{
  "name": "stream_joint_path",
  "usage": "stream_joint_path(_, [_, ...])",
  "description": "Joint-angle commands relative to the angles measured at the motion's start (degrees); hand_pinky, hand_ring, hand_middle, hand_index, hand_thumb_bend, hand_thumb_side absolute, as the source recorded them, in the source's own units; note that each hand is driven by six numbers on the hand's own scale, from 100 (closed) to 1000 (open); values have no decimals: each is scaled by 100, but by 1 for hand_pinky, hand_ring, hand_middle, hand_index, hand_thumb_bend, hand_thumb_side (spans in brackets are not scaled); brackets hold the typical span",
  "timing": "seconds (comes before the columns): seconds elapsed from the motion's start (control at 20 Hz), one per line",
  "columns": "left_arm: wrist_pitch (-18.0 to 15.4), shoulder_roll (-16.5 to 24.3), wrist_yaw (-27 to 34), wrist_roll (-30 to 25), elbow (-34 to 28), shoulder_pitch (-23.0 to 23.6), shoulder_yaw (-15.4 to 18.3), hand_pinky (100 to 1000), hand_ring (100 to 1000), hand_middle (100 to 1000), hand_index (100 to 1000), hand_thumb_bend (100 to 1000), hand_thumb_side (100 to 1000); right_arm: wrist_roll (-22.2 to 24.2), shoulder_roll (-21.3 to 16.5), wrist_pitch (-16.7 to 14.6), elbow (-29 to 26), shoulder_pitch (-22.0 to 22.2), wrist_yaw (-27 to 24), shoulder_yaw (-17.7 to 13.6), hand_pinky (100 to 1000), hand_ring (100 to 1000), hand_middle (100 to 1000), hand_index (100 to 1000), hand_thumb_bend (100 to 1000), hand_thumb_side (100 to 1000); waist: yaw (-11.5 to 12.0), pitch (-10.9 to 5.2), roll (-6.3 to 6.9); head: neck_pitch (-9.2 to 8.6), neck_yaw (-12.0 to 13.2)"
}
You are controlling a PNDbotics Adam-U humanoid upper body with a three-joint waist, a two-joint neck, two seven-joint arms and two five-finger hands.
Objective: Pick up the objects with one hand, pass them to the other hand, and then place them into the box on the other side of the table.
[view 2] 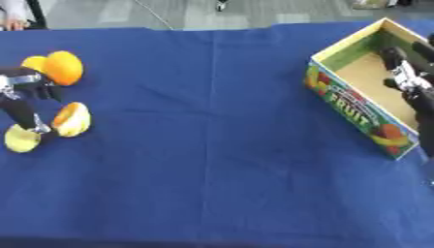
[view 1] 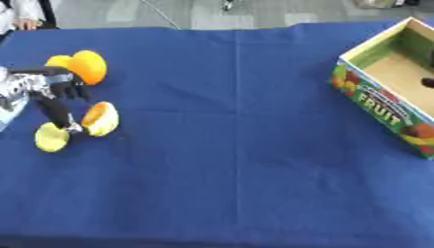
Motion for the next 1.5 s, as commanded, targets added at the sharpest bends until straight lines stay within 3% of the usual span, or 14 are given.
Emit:
stream_joint_path(0.05, [-112, 22, -137, 59, 67, -51, 60, 802, 773, 728, 711, 593, 100, 20, -92, 8, -123, -76, -24, -7, 731, 837, 941, 995, 486, 338, -4, -124, 36, -32, 31])
stream_joint_path(0.25, [-185, 27, -148, -120, 63, -22, 52, 784, 759, 696, 628, 534, 100, 27, -100, 9, -123, -83, -25, 1, 731, 837, 941, 995, 487, 338, -4, -124, 39, -24, 35])
stream_joint_path(0.4, [-194, 68, -129, -255, -14, -14, 57, 775, 750, 683, 616, 513, 100, 29, -105, 12, -123, -83, -28, 7, 731, 837, 941, 995, 487, 338, -4, -126, 40, -29, 33])
stream_joint_path(0.75, [-283, 96, -84, -828, -27, -13, 14, 823, 795, 755, 830, 495, 100, 32, -104, 10, -123, -71, -18, 7, 732, 838, 942, 995, 488, 338, -16, -123, 45, -32, 50])
stream_joint_path(1.0, [-435, 31, -176, -1255, 114, -68, 38, 829, 800, 758, 832, 487, 100, 32, -85, 23, -123, -66, -17, 19, 732, 838, 942, 995, 480, 342, -27, -113, 47, -43, 52])
stream_joint_path(1.3, [-429, 15, -504, -915, 87, -87, 107, 789, 776, 713, 756, 399, 100, 24, -69, 29, -123, -44, -5, 20, 732, 838, 943, 996, 478, 343, -38, -107, 55, -35, 50])
stream_joint_path(1.5, [-489, -3, -946, -438, -1, -62, 67, 752, 747, 673, 718, 429, 100, 44, -55, 25, -123, -46, -25, 29, 732, 838, 943, 995, 476, 343, -46, -110, 53, -48, 53])
